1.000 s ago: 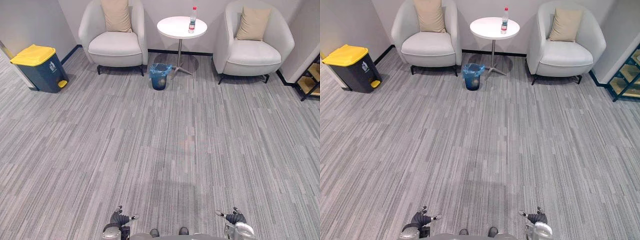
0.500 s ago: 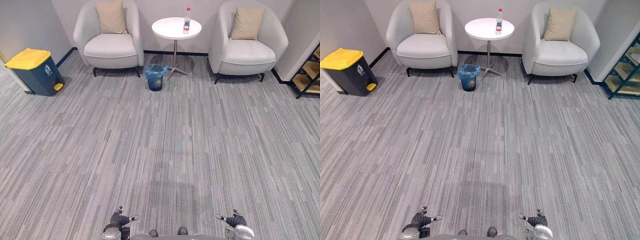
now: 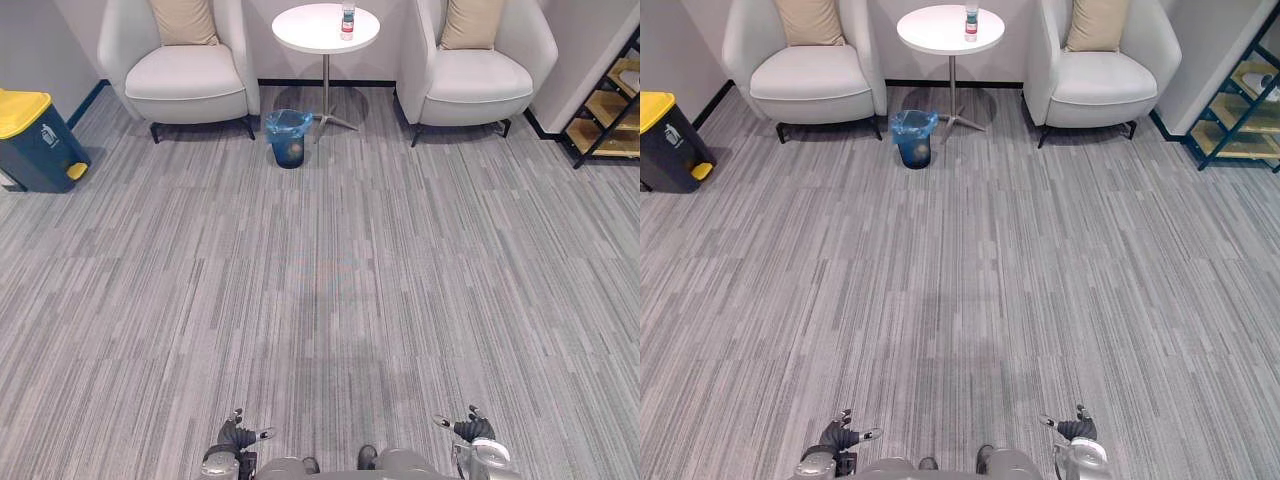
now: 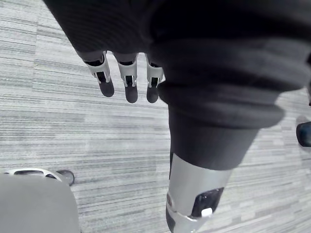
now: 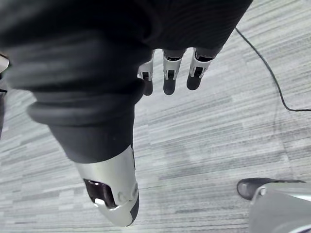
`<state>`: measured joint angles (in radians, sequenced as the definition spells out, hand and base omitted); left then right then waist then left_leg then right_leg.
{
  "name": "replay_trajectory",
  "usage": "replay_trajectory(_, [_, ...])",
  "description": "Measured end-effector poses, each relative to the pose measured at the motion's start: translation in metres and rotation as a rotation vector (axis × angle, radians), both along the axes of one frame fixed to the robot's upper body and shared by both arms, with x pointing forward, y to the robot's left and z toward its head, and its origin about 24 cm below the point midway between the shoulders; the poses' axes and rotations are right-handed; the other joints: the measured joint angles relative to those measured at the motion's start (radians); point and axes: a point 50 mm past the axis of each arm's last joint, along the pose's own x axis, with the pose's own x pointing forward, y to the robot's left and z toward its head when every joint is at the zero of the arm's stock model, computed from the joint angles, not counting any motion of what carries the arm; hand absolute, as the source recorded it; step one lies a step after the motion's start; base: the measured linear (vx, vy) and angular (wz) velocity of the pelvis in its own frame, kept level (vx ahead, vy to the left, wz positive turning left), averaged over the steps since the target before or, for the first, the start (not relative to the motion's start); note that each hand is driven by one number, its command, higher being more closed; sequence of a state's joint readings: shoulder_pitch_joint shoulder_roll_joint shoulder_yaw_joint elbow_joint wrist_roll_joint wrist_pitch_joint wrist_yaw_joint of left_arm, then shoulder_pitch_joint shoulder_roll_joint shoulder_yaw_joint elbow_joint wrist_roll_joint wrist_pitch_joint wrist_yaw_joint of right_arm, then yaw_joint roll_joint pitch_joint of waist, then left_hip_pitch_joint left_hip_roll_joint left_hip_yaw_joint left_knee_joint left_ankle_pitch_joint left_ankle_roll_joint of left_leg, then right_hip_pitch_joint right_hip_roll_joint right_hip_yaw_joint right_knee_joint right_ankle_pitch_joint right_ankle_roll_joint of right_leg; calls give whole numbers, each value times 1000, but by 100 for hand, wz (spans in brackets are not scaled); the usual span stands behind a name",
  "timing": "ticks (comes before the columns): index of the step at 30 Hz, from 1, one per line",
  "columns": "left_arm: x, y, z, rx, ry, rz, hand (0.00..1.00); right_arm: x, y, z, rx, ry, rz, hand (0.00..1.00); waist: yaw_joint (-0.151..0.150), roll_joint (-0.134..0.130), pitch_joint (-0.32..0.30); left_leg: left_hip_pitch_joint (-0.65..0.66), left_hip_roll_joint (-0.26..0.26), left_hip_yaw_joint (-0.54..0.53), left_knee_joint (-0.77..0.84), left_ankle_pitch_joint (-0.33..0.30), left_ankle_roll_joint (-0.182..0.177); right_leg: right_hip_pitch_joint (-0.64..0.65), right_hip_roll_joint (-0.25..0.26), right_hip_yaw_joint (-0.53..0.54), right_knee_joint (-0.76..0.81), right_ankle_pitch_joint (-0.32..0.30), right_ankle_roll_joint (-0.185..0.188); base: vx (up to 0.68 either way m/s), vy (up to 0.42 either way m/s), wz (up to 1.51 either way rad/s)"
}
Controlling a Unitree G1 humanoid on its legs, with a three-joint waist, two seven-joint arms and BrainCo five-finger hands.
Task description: Gather rubbish on tea table into small bin, then transfer packed bag to large trash can.
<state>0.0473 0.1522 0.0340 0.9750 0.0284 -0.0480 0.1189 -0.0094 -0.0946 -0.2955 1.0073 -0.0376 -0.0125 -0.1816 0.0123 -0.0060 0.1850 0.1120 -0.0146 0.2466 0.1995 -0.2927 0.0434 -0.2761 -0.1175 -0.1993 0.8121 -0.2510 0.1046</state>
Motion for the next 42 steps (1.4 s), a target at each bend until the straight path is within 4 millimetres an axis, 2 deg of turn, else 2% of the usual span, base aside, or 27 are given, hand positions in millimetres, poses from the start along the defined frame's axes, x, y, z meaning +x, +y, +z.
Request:
replay_trajectory(2, [0,4,1,18,-5,12,0,6,0,2,-4,-13,7,0,-3,8,14,36,5,-8,-30,-3,-4,-47,-28,-42,18,-37,-15,257,-5,5])
replay_trajectory(5, [8,3,3,11,-26,24,0,23,-8,11,-51,-47,47,0,-28,30,37,72,60,-31,-55,-13,-33,-109,-12,-78,-163,-25,-26,293,-104,26])
replay_trajectory(7, [12,3,5,11,-38,21,0,22,-15,13,-69,-47,42,0,-37,35,40,94,82,-56,-66,-20,-74,-118,13,-40,-347,65,-28,357,-180,47])
replay_trajectory(8, [12,3,5,9,-39,23,0,15,-16,10,-69,-29,35,0,-47,17,37,120,89,-79,-64,-43,-113,-115,10,-11,-379,216,-96,457,-275,46])
replay_trajectory(9, [11,-3,3,-7,-35,26,0,15,-19,11,-72,-31,28,0,-51,34,36,124,120,-88,-44,-45,-125,-118,17,-32,-334,181,-117,550,-351,47])
replay_trajectory(11, [13,-9,3,-24,-42,27,0,18,-16,11,-65,-40,29,0,-52,35,35,50,160,-110,126,-5,-192,-93,41,-51,-335,127,-160,499,-358,13])
replay_trajectory(12, [12,-11,2,-31,-42,33,0,19,-16,12,-65,-44,30,0,-51,38,36,10,180,-116,221,13,-198,-69,55,-58,-355,118,-162,466,-333,11])
replay_trajectory(13, [10,-12,1,-38,-36,41,0,18,-14,11,-56,-48,20,0,-52,45,40,-89,223,-137,458,95,-172,8,86,-78,-414,109,-177,372,-240,14])
replay_trajectory(14, [8,-13,0,-41,-32,45,0,16,-13,10,-48,-45,12,0,-48,44,41,-121,250,-143,558,113,-161,52,100,-81,-443,108,-180,466,-269,12])
replay_trajectory(15, [5,-15,-1,-51,-26,56,0,12,-11,8,-40,-42,2,0,-37,41,42,-168,292,-121,712,107,-155,146,122,-81,-499,106,-184,435,-214,-4])
replay_trajectory(17, [7,-21,0,-68,-39,64,0,11,-9,9,-36,-59,-8,0,-21,31,45,-241,317,-79,815,92,-130,257,126,-73,-567,98,-195,386,-171,-7])
replay_trajectory(20, [17,-27,3,-85,-69,65,0,18,-12,13,-42,-94,-38,0,4,33,48,-397,302,-43,752,76,-110,336,123,-48,-649,96,-197,286,-44,-19])
replay_trajectory(21, [19,-26,4,-83,-83,63,0,20,-11,13,-32,-98,-48,0,8,31,50,-434,269,-43,654,77,-110,368,114,-44,-676,96,-196,297,61,-15])
replay_trajectory(23, [22,-28,5,-85,-91,61,0,20,-7,12,-21,-96,-54,0,9,26,55,-448,194,-50,417,87,-119,416,88,-40,-710,84,-177,375,143,-8])
replay_trajectory(25, [22,-29,5,-87,-88,58,0,18,-7,11,-20,-85,-55,0,15,48,54,-422,123,-83,29,191,-159,456,83,-23,-730,50,-122,394,230,-19])
replay_trajectory(26, [19,-28,4,-86,-80,60,0,17,-7,10,-21,-83,-55,0,27,60,58,-416,120,-96,-19,244,-142,466,89,-9,-729,37,-110,373,250,-48])
replay_trajectory(27, [18,-25,4,-76,-77,67,0,16,-3,8,-9,-70,-52,0,52,52,54,-398,103,-107,-18,330,-92,476,78,25,-727,11,-94,374,203,-44])
replay_trajectory(28, [20,-20,5,-65,-85,64,0,16,2,7,0,-65,-41,0,59,17,53,-405,75,-107,5,325,-81,481,53,38,-726,-7,-84,373,170,-31])
replay_trajectory(29, [21,-14,7,-47,-90,63,0,18,3,7,3,-67,-34,0,60,0,51,-423,59,-108,39,307,-54,481,35,40,-720,-17,-77,412,136,-4])
replay_trajectory(30, [23,-9,9,-35,-95,61,0,20,3,7,1,-69,-32,0,59,-13,51,-450,42,-104,109,275,-16,474,13,54,-683,-35,-68,431,180,1])
replay_trajectory(32, [22,-9,7,-35,-84,63,0,25,3,9,-4,-75,-22,0,63,-17,50,-427,24,-74,155,201,-4,406,-26,133,-490,-48,-46,479,241,-21])
replay_trajectory(34, [16,-7,5,-30,-63,65,0,28,7,9,2,-79,-7,0,58,-22,50,-346,3,-49,125,159,11,294,-65,179,-193,1,79,482,221,-36])
replay_trajectory(35, [13,-6,4,-26,-50,59,0,26,9,8,0,-66,16,0,51,-23,51,-262,-16,-46,89,133,15,207,-91,168,38,17,116,373,114,-16])
replay_trajectory(36, [12,-6,4,-26,-48,59,0,25,10,7,-2,-60,26,0,48,-22,51,-228,-19,-46,72,127,20,179,-96,150,102,11,102,454,111,-8])
replay_trajectory(38, [11,-6,3,-13,-42,46,0,22,12,5,-6,-43,48,0,28,-18,53,-119,-16,-48,18,121,30,99,-101,47,156,-34,24,449,53,9])
replay_trajectory(40, [15,-6,5,-8,-52,49,0,26,10,7,-15,-51,54,0,16,-11,57,-52,1,-51,-29,121,29,19,-87,-52,27,-64,-29,394,-23,9])
replay_trajectory(42, [18,-7,6,-11,-60,47,0,31,10,9,-17,-64,58,0,-1,5,66,-20,34,-54,-35,113,14,-32,-46,-88,-176,-47,-41,498,-121,7])
